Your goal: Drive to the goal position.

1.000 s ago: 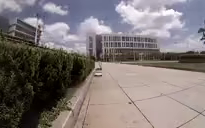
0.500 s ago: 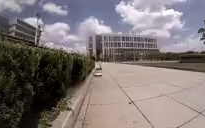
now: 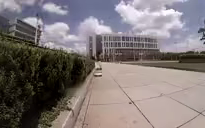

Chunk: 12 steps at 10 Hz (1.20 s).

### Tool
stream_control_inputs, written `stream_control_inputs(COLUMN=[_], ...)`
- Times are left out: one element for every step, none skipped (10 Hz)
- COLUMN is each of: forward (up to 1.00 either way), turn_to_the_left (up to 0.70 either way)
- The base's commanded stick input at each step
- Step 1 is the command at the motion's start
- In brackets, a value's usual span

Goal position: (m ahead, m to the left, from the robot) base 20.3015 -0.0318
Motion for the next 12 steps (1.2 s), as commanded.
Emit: stream_control_inputs(forward=[0.04,0.04,0.04,0.04,0.04,0.04,0.04,0.04,0.04,0.04,0.04,0.04], turn_to_the_left=[0.00,0.00,0.00,0.00,0.00,0.00,0.00,0.00,0.00,0.00,0.00,0.00])
